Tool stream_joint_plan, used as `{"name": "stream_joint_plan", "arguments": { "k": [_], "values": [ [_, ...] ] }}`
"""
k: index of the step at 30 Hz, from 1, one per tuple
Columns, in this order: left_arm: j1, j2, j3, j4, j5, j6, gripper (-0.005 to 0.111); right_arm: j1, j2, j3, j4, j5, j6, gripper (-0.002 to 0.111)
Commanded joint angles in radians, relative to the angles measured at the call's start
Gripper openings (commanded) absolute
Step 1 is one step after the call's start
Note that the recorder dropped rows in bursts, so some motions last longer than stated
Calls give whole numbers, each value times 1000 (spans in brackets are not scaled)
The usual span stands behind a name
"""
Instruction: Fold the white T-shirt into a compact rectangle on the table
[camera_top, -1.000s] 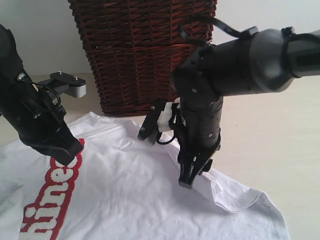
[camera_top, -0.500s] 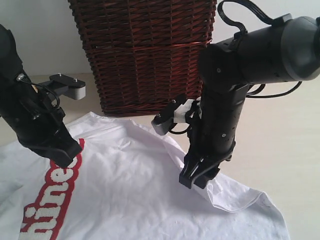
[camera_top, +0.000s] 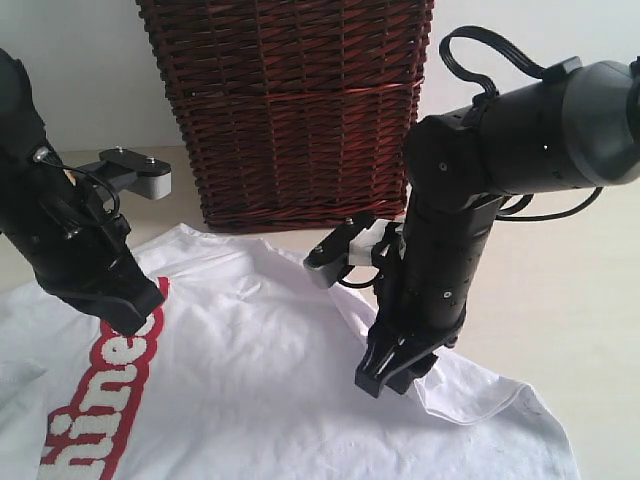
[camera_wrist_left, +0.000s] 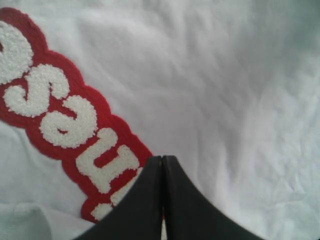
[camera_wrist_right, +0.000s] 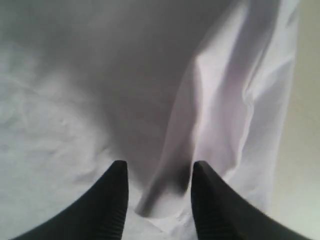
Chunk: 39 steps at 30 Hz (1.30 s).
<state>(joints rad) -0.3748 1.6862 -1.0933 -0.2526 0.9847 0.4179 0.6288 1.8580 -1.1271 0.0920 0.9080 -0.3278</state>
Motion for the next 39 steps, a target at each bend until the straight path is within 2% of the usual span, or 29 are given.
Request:
{"name": "stream_joint_plan", "arguments": {
  "k": [1, 5, 11, 14, 22, 27, 30, 37, 39],
  "values": [
    [-6, -9, 1, -6, 0, -6, 0, -1, 40, 3, 13, -18, -24, 21],
    [-6, -9, 1, -6, 0, -6, 0, -1, 34, 3, -32, -18, -38, 0],
    [-6, -9, 1, -6, 0, -6, 0, -1, -43, -51, -137, 28, -38, 0],
    [-6, -9, 1, -6, 0, -6, 0, -1, -80, -63, -274, 17, 27, 0],
    [-6, -9, 1, 1, -11, -6, 0, -1, -61, -67, -835, -5, 443, 0],
    [-6, -9, 1, 5, -23, -6, 0, -8, 15, -67, -1032, -5, 664, 0],
    [-6, -9, 1, 9, -34, -6, 0, -20, 67, -67, -1095, 9, 711, 7],
    [-6, -9, 1, 18, -34, -8, 0, -55, 142, -67, -1145, 64, 785, 46],
    [-6, -9, 1, 22, -36, -14, 0, -55, 142, -67, -1148, 75, 787, 50]
  ]
}}
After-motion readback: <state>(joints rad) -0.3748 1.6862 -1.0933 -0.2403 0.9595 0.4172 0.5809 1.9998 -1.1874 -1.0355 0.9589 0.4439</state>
